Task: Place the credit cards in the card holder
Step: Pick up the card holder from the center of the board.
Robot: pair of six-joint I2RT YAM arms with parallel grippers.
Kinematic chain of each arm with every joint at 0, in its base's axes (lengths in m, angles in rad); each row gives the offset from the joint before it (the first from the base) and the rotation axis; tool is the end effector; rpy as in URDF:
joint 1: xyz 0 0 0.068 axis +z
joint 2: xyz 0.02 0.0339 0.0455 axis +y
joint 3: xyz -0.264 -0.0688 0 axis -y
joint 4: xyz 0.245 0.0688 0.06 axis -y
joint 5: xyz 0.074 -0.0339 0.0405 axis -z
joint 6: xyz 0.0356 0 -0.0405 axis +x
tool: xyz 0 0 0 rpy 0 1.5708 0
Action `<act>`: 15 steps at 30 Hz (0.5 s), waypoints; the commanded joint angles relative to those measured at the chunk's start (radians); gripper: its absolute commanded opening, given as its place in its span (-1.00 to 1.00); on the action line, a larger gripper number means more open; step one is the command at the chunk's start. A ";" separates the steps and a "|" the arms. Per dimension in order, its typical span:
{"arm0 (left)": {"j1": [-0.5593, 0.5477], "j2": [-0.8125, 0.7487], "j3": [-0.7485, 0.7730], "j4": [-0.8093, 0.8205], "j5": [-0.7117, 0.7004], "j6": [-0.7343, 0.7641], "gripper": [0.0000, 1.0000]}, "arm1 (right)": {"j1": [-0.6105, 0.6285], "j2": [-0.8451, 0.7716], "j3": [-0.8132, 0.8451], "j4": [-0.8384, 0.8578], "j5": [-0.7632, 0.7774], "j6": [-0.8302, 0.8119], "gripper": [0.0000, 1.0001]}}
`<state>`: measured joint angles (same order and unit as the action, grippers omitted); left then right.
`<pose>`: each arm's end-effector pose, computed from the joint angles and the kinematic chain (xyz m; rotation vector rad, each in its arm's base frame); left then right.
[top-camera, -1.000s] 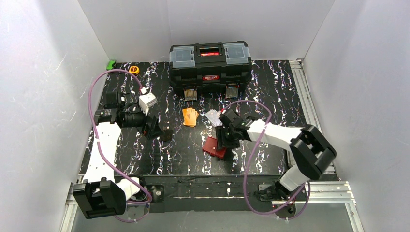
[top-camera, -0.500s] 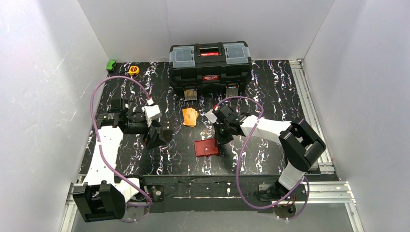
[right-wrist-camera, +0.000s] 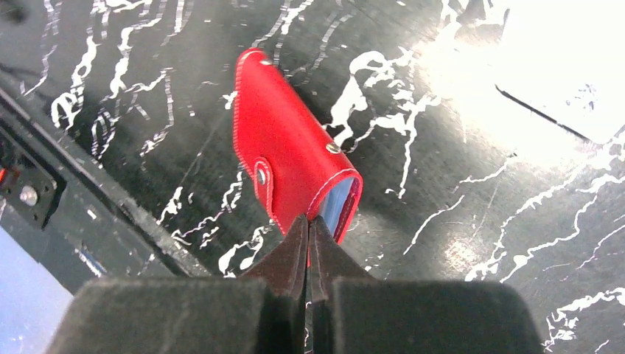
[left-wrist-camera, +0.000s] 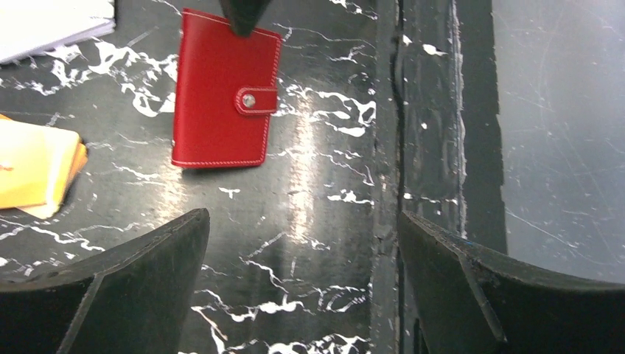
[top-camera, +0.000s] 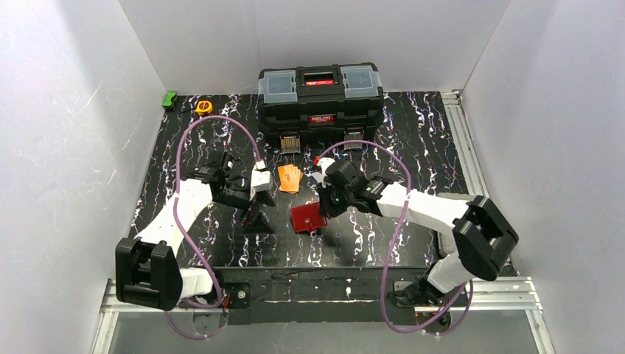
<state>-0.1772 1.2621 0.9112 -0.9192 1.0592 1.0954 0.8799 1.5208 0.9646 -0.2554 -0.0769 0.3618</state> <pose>0.2087 -0.0689 0.2498 1.4801 1.6715 -1.0177 0.2030 0.2498 0.2193 -0.6743 2.3952 0.6553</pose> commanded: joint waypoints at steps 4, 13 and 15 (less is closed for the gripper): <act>-0.031 0.062 0.026 0.203 0.061 -0.087 0.99 | 0.085 -0.071 0.058 0.015 0.054 -0.149 -0.97; -0.070 0.205 0.104 0.099 0.110 0.068 0.99 | 0.208 -0.052 0.164 -0.074 0.170 -0.258 -0.97; -0.075 0.221 0.111 0.041 0.114 0.136 0.99 | 0.225 -0.056 0.184 -0.085 0.184 -0.279 -0.97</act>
<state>-0.2363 1.4815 0.9771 -0.7540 1.1030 1.0752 1.0725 1.4742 1.0752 -0.3164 0.0498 0.1570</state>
